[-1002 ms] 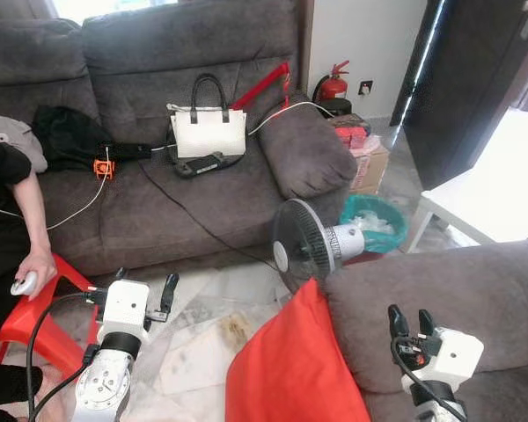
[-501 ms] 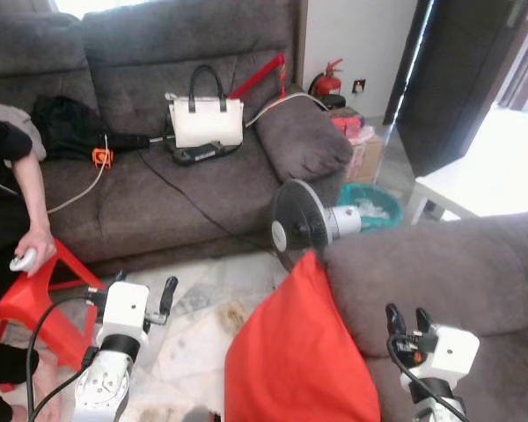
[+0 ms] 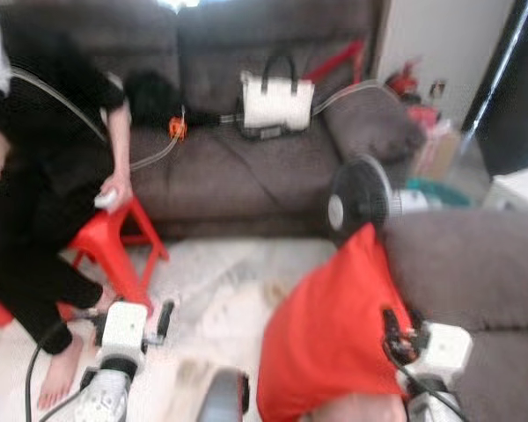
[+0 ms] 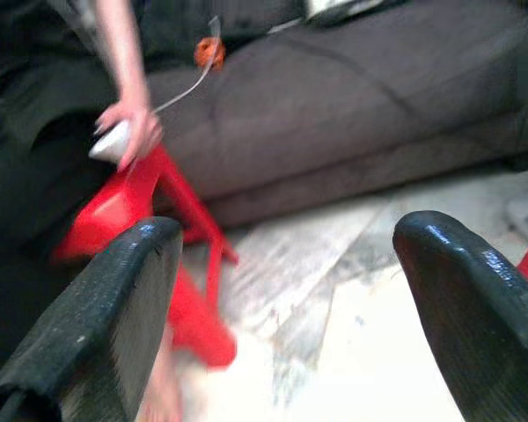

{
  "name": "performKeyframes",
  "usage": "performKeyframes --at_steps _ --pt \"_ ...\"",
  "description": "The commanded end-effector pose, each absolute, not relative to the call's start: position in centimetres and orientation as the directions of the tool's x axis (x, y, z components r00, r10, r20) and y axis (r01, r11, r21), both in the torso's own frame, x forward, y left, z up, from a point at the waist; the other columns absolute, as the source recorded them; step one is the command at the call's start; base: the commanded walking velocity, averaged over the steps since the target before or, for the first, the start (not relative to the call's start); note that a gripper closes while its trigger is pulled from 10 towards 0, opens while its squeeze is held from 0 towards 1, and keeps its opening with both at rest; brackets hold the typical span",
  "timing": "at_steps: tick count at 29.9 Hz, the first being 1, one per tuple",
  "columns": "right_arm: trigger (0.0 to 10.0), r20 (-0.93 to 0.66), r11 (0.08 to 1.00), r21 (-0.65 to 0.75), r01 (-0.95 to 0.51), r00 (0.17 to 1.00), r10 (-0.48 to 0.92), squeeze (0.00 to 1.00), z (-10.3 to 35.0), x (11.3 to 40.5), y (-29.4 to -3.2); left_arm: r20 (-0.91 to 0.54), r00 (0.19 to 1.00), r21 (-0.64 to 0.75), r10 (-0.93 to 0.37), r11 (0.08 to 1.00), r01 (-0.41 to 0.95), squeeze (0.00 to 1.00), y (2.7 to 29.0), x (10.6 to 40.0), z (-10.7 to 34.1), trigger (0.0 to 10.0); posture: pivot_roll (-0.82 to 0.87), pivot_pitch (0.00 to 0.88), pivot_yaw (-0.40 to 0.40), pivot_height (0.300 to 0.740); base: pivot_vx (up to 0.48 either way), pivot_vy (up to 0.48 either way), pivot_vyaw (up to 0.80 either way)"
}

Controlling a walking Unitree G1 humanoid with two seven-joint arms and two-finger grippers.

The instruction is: Move the pillow to the sofa from floor

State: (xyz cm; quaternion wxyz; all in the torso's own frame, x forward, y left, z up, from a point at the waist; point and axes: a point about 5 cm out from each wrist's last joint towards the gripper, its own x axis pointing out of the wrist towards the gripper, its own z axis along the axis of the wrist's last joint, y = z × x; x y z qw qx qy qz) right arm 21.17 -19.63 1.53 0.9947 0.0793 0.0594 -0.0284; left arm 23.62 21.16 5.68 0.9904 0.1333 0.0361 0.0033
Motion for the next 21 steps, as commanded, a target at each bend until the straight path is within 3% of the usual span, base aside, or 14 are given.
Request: performKeyframes --at_steps 1,8,21 --pt "10.0 -0.139 0.984 0.155 0.085 0.988 -0.063 0.00 1.2 21.0 -20.1 -0.067 0.998 0.264 0.000 0.964 0.018 0.00 20.7 23.9 5.6 10.0 0.14 0.000 0.013 0.615 0.000 0.000 0.00" --pt "10.0 -0.161 0.985 0.155 0.082 0.985 -0.056 0.00 0.8 21.1 -20.0 -0.091 0.996 0.263 -0.002 0.964 0.026 0.00 20.9 23.8 4.9 10.0 0.14 0.000 0.012 0.615 0.000 0.000 0.00" --pt "10.0 -0.190 0.986 0.145 0.082 0.980 -0.054 0.00 0.3 21.2 -19.8 -0.095 0.995 0.261 -0.009 0.965 0.034 0.00 20.9 23.9 4.4 10.0 0.13 0.000 0.012 0.547 0.000 0.000 0.00"
